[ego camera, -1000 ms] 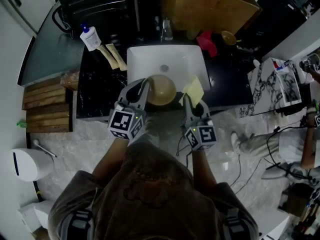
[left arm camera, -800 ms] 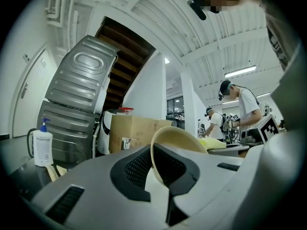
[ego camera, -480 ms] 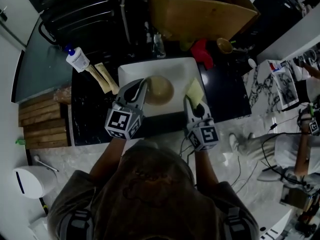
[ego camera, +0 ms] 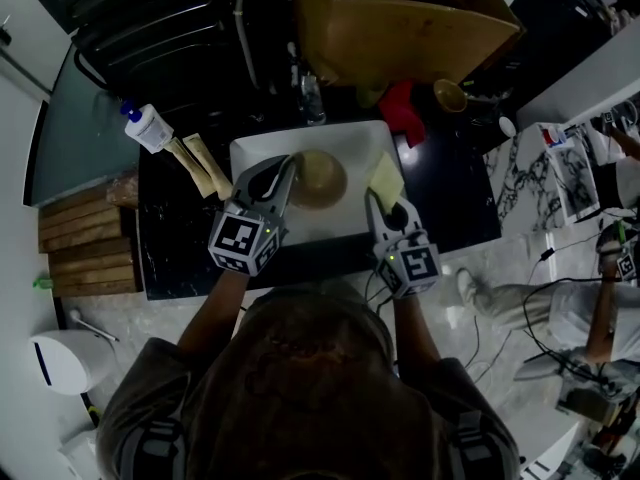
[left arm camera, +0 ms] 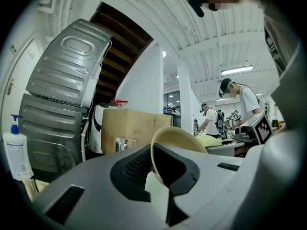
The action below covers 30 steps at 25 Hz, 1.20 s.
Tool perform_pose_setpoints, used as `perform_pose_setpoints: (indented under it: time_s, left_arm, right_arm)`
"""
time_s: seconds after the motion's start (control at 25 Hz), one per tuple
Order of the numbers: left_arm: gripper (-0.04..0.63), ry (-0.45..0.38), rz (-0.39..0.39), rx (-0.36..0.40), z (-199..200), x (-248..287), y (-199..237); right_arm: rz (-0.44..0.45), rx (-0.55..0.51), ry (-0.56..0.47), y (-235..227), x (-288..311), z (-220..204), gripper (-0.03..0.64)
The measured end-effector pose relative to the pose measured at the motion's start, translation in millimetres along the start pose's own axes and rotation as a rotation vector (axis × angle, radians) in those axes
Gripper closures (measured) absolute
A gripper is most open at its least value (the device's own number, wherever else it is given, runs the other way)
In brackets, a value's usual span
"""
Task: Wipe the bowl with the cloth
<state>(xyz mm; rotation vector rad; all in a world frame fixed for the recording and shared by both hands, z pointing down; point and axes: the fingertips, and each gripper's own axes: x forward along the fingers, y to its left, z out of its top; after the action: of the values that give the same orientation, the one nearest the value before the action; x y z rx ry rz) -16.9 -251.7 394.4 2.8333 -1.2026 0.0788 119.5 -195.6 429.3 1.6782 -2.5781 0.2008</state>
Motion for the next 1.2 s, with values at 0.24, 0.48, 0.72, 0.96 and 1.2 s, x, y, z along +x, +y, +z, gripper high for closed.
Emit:
perform_pose_setpoints:
  time_s: [0.24,0.48,0.72,0.96,1.2]
  left_arm:
    - [0.571,0.028,0.000,0.008,-5,10,-2]
    - [0.571,0.096,-0.074,0.019,-17,19,-7]
    - [0.571,0.198,-0.213,-0.002,-28,31,-22]
    - [0.571,0.302,-0.360,-0.050,-44,39,-35]
    - [0.571,0.413,-0.449,-0.037,-58,44,-40]
  right_arm:
    - [0.075,-0.041,0.026,-9,11,3,0.595]
    - [0.217,-0.151,0.109,-9,22,-11,0.595]
    - [0.345,-0.268,0.193,-7,32,-24,0.595]
    - [0.505,-0.395,0.241,9,43,-35,0.595]
    - [0.570,-0.492,0.263,13,50,-37,0.595]
